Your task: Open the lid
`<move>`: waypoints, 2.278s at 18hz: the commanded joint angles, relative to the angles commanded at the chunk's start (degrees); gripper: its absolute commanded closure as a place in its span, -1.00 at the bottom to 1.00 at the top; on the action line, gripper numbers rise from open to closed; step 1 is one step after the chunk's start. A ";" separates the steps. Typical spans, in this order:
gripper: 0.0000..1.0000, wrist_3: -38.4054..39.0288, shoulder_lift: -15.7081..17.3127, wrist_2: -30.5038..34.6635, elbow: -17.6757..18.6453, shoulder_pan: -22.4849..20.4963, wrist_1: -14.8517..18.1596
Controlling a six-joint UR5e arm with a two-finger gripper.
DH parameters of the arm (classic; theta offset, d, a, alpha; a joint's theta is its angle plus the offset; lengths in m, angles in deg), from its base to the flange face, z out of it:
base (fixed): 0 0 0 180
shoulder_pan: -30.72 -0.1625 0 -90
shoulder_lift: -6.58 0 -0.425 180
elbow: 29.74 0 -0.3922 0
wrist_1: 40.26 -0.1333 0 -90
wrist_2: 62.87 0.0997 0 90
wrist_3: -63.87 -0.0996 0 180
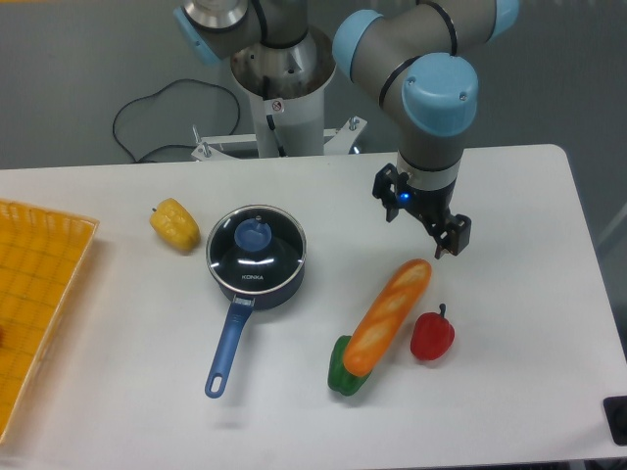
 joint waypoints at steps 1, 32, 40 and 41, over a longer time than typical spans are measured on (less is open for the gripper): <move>-1.00 0.00 0.09 -0.17 0.61 -0.26 -0.09; -1.00 12.47 3.16 1.49 2.99 10.01 1.06; -1.00 22.58 4.31 1.14 6.94 14.93 0.53; -1.00 23.37 4.48 1.05 7.90 15.20 0.44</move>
